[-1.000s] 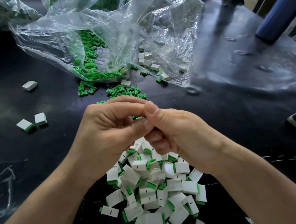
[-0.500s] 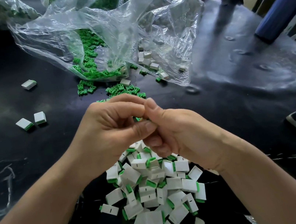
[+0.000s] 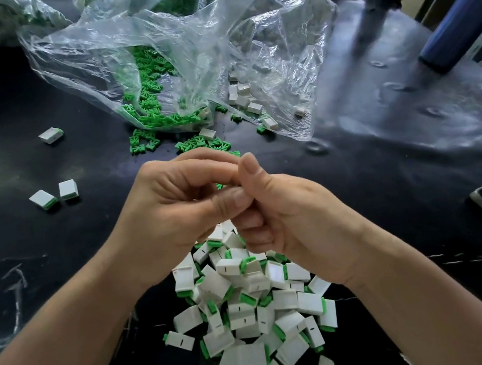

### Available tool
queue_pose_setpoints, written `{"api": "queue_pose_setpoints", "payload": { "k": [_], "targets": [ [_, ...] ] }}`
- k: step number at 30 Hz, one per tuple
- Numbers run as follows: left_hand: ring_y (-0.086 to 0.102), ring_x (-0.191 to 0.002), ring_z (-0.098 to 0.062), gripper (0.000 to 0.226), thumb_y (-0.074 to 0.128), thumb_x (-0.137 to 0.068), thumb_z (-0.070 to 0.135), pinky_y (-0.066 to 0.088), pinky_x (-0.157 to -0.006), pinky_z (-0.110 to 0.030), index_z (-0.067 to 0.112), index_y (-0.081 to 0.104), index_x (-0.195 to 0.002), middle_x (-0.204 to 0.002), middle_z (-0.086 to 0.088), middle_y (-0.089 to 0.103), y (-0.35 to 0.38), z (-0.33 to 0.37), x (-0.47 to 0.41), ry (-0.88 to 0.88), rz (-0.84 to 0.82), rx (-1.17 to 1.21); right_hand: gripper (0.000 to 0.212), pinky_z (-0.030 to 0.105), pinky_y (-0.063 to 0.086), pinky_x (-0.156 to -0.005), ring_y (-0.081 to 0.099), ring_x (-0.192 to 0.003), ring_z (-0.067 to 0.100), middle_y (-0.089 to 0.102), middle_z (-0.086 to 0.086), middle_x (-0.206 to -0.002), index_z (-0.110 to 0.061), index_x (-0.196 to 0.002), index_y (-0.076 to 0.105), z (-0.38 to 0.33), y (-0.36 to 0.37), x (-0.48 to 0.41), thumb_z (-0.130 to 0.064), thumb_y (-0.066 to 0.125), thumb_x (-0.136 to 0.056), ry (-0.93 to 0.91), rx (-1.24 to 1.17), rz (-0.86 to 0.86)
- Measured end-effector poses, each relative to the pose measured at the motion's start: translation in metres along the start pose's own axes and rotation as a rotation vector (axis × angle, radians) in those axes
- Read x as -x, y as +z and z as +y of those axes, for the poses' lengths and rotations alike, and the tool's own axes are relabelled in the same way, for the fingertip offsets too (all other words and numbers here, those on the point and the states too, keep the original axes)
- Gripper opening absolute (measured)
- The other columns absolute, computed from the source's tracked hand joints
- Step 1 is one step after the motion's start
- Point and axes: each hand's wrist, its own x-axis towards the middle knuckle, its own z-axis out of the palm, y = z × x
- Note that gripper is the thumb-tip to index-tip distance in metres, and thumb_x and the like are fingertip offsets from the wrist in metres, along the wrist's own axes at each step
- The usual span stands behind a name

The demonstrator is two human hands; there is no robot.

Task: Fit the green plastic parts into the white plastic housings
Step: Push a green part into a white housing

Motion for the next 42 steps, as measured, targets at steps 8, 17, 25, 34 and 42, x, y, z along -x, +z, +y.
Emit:
{"api": "queue_pose_setpoints", "payload": {
  "k": [8,17,25,34,42],
  "targets": [
    [0.051,-0.052,-0.027,0.017,0.067,-0.065,0.007,0.038,-0.039,-0.019,0.011,0.071,-0.082,-0.082,0.000,0.067,-0.0022,-0.0013,0.0000,-0.021,0.030,-0.075,0.041,0.018,0.023,-0.050,0.028,-0.052,0.004,0.041,-0.014,-0.053,-0.030,-0.074,0.067,-0.0015,-0.0011,-0.0014,-0.044,0.031,-0.088,0.016,-0.064,-0.045],
    [0.053,-0.049,-0.020,0.019,0.073,-0.063,0.024,0.042,-0.041,-0.018,0.019,0.073,-0.082,-0.083,0.008,0.068,-0.0054,-0.0029,-0.0003,-0.006,0.013,-0.181,0.049,0.012,0.028,-0.047,0.030,-0.047,0.001,0.046,-0.015,-0.047,-0.035,-0.059,0.068,0.0021,0.0043,-0.0007,-0.048,0.031,-0.089,0.023,0.006,0.033],
    [0.056,-0.050,-0.018,0.018,0.069,-0.064,0.022,0.043,-0.041,-0.018,0.020,0.073,-0.082,-0.081,0.007,0.069,-0.0042,-0.0026,0.0000,-0.006,0.022,-0.182,0.040,0.016,0.025,-0.046,0.026,-0.049,0.005,0.038,-0.010,-0.052,-0.024,-0.059,0.057,0.0027,0.0040,0.0003,-0.051,0.040,-0.082,0.038,0.022,0.084],
    [0.050,-0.046,-0.027,0.026,0.073,-0.060,0.022,0.040,-0.038,-0.018,0.016,0.073,-0.086,-0.087,-0.001,0.069,-0.0092,-0.0033,-0.0024,-0.057,0.006,-0.155,0.047,0.018,0.025,-0.051,0.029,-0.052,0.005,0.032,0.000,-0.063,-0.022,-0.102,0.054,-0.0016,-0.0016,-0.0002,-0.056,0.034,-0.078,0.077,-0.096,-0.030],
    [0.057,-0.052,-0.010,0.032,0.084,-0.058,0.024,0.048,-0.048,-0.024,0.018,0.073,-0.087,-0.086,0.001,0.069,-0.0069,-0.0004,-0.0027,-0.030,-0.031,-0.184,0.045,0.017,0.025,-0.051,0.030,-0.052,0.004,0.033,-0.009,-0.059,-0.021,-0.098,0.065,-0.0009,-0.0011,-0.0010,-0.057,0.042,-0.082,0.075,-0.050,0.028]
  ]
}}
